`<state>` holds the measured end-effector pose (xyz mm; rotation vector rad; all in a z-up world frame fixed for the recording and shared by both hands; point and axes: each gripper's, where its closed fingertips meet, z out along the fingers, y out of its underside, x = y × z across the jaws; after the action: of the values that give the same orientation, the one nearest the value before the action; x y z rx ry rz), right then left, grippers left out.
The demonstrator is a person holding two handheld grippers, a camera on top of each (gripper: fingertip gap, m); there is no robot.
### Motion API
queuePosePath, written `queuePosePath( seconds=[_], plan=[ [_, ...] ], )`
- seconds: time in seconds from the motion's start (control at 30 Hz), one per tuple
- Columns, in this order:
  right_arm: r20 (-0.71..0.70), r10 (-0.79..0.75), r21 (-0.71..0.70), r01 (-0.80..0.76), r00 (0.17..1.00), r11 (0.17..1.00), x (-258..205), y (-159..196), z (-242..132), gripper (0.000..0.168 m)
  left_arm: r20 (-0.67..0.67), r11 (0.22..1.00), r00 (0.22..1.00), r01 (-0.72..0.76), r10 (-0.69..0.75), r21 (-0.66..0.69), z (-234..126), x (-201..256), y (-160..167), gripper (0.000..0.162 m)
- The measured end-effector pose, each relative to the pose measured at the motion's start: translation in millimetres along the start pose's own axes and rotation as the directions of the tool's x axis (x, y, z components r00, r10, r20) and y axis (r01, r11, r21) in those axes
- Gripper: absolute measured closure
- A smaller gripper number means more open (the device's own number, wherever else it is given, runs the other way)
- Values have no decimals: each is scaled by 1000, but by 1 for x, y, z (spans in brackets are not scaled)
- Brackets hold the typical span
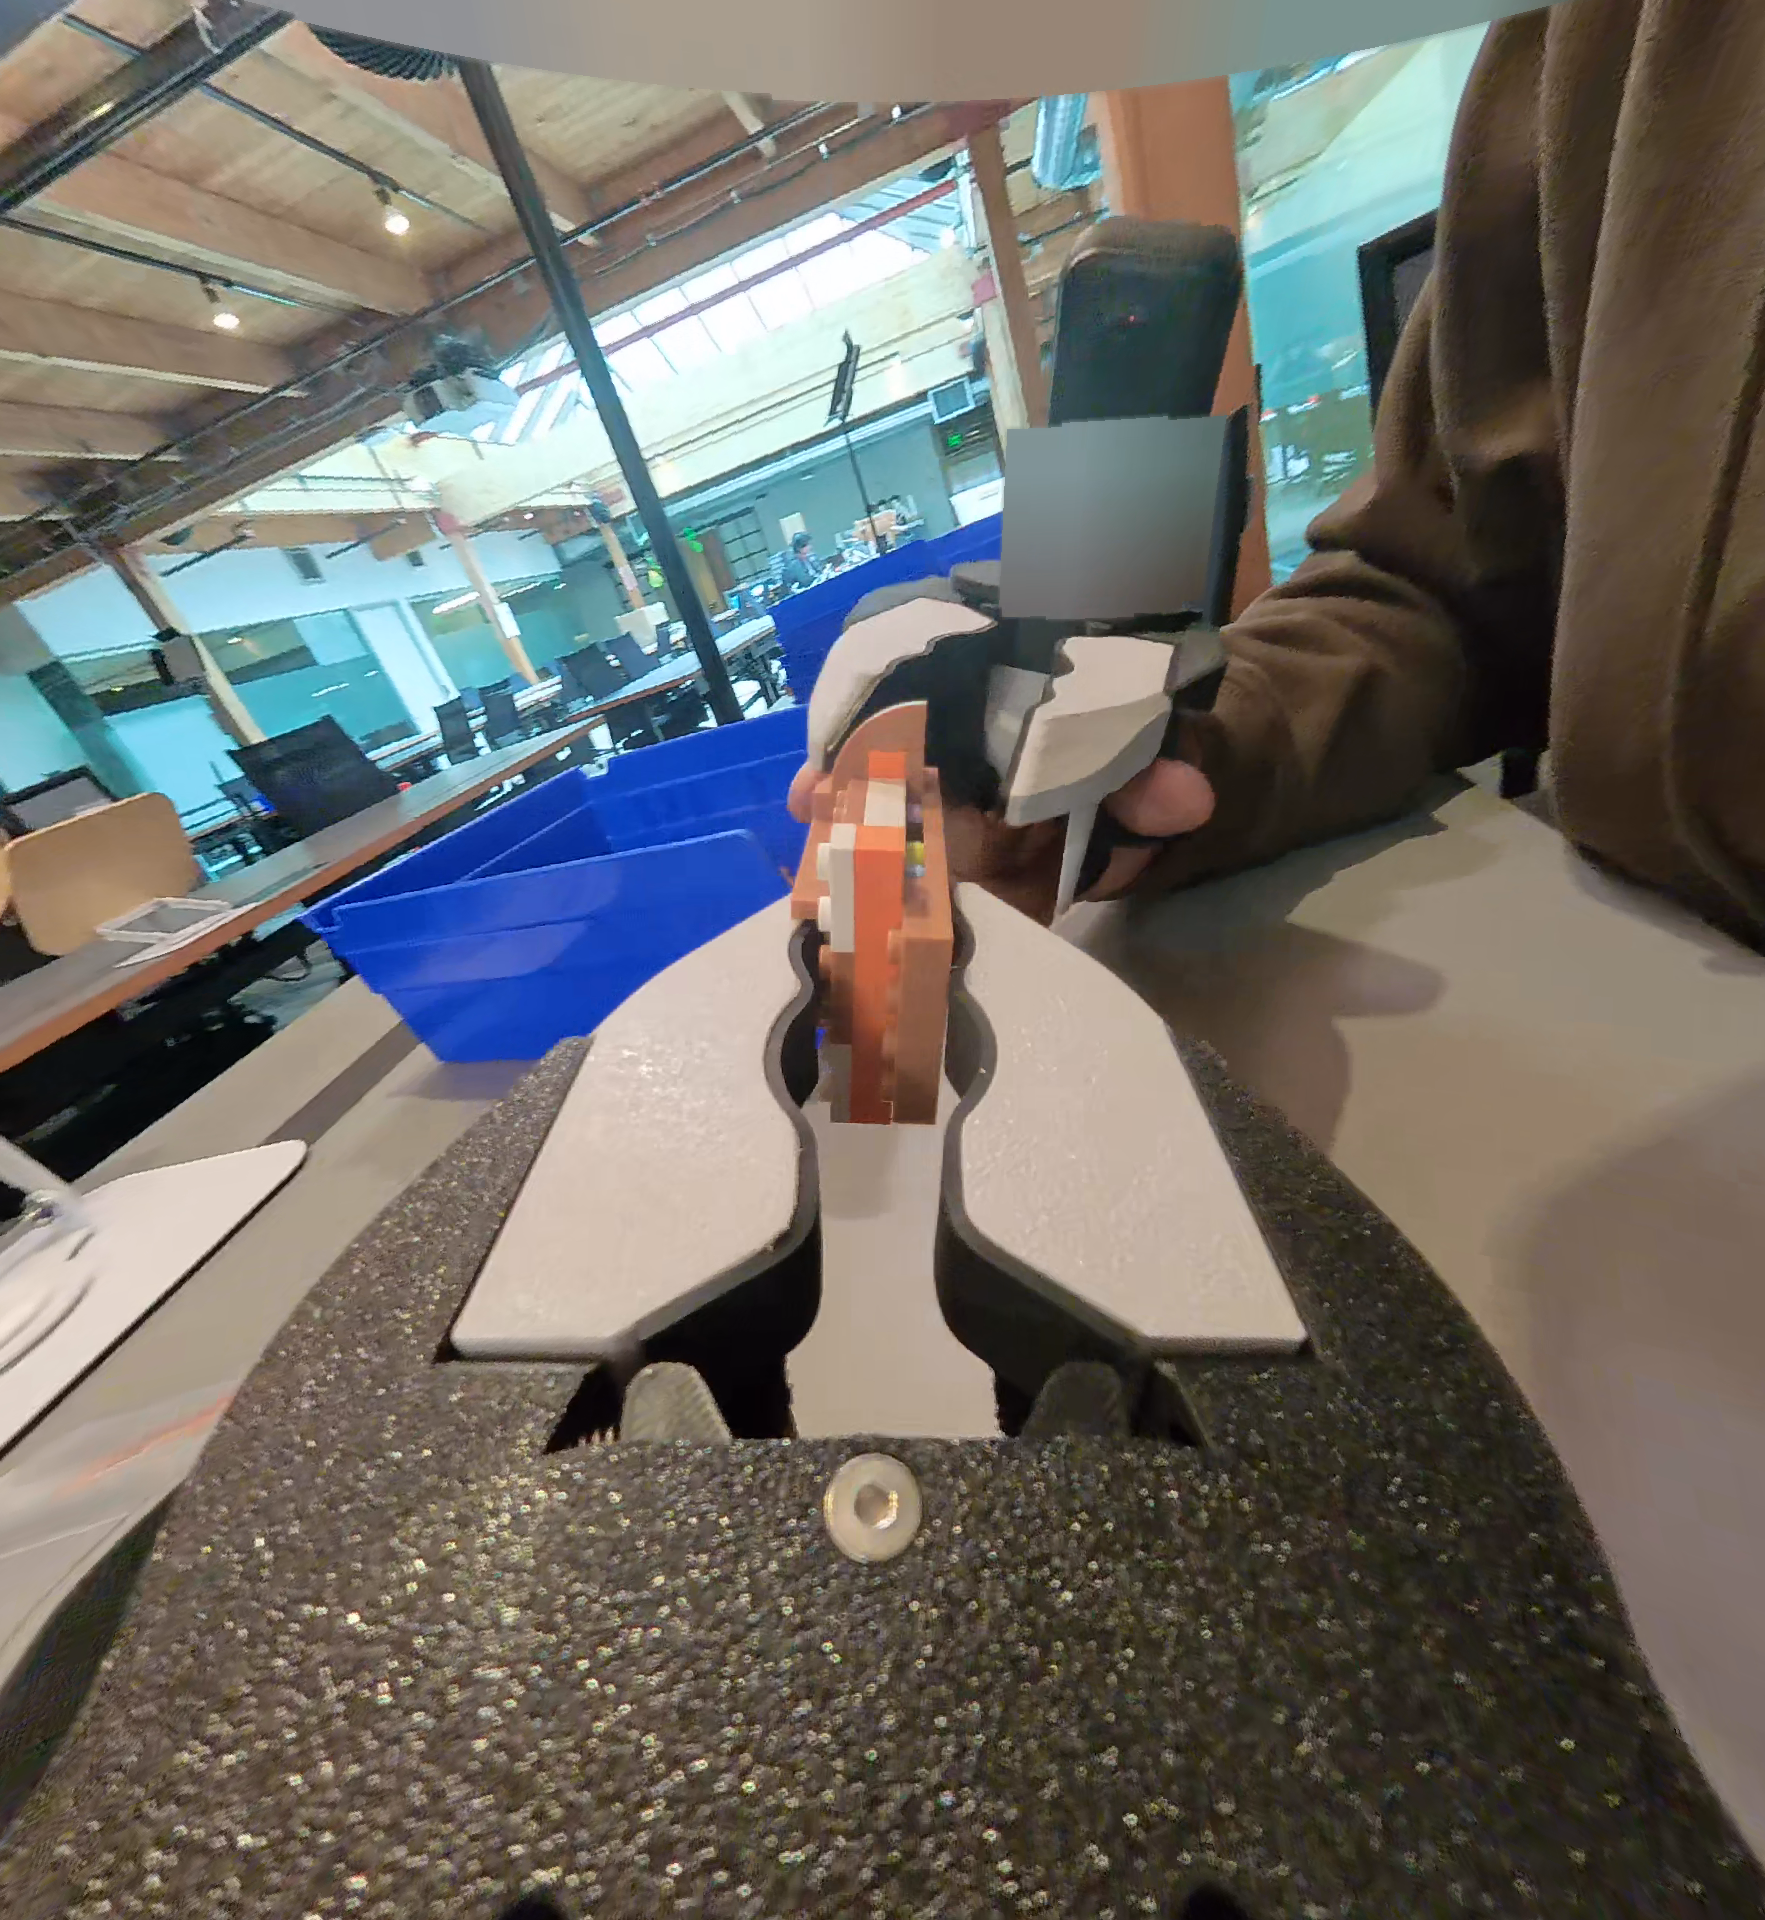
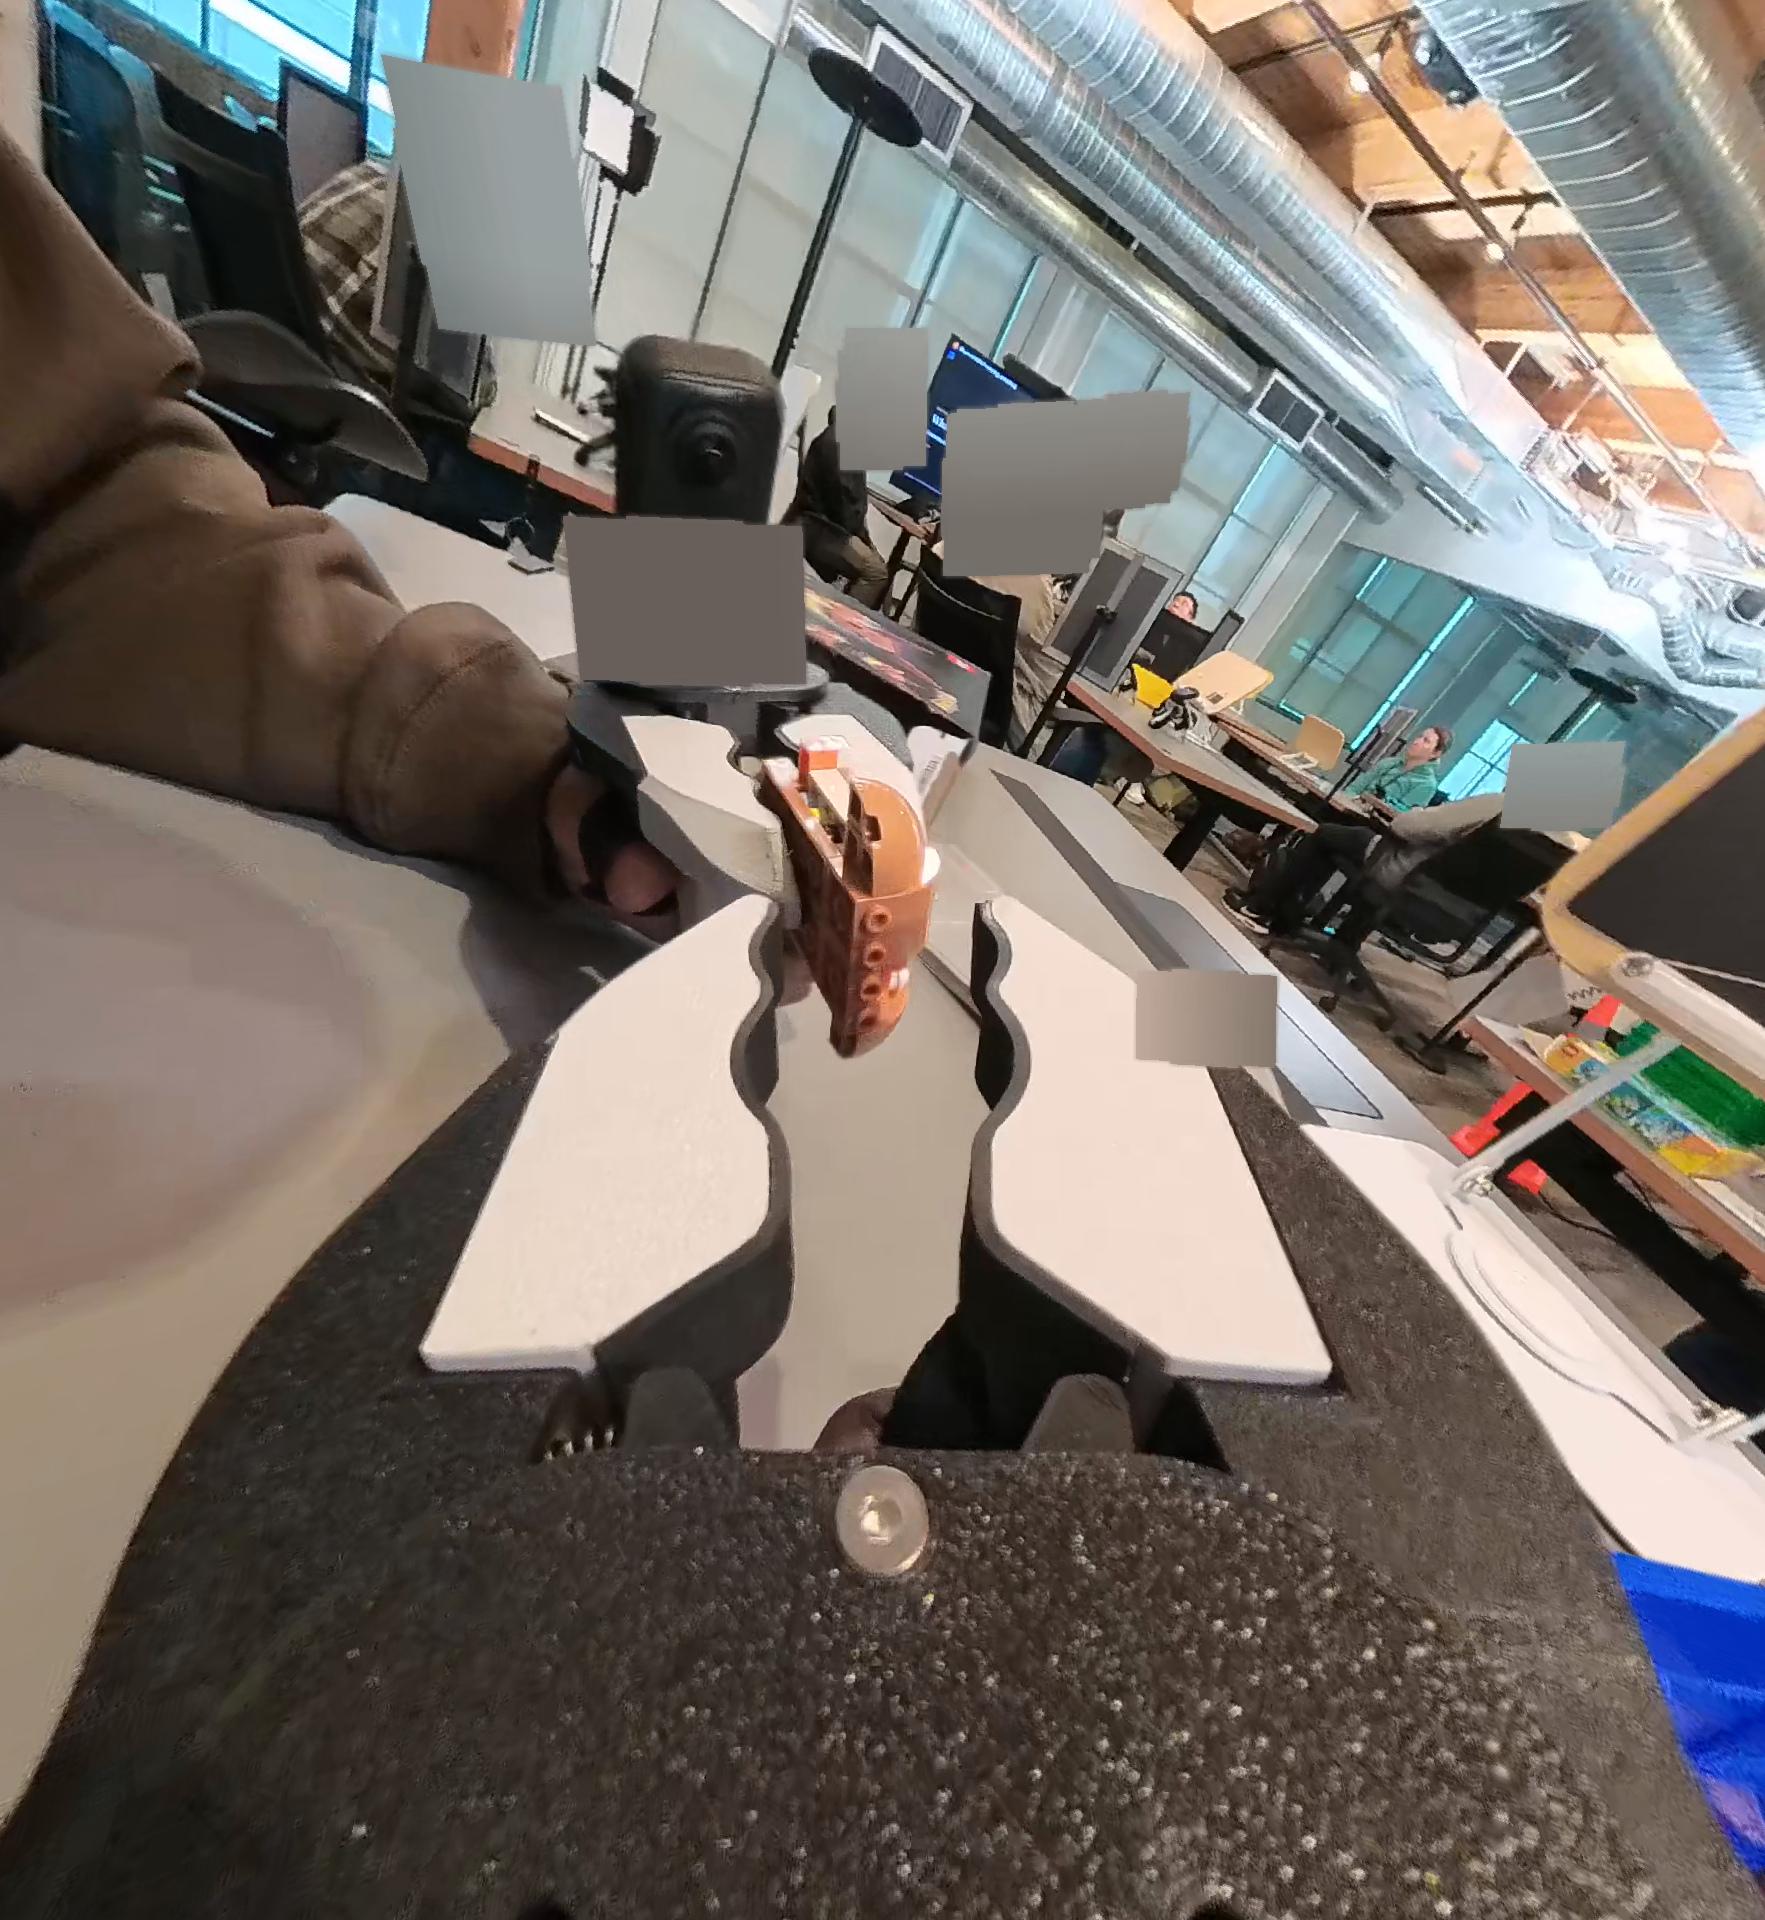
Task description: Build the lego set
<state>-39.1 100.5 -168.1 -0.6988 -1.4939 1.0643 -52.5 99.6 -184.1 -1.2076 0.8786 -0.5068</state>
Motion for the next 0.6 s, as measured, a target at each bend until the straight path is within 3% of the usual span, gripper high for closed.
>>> queuePosePath(
  seconds=[0.27, 0.6],
  plan=[
    [24, -19, 0, 19, 1000, 1000, -9, -5, 2, 146, -73, 997, 995, 65, -62, 40, 8, 15, -6, 142],
    [67, 33, -8, -33, 997, 999, -11, -8, 1, 148, -106, 993, 990, 100, -93, 59, 7, 18, -8, 142]
  ],
)
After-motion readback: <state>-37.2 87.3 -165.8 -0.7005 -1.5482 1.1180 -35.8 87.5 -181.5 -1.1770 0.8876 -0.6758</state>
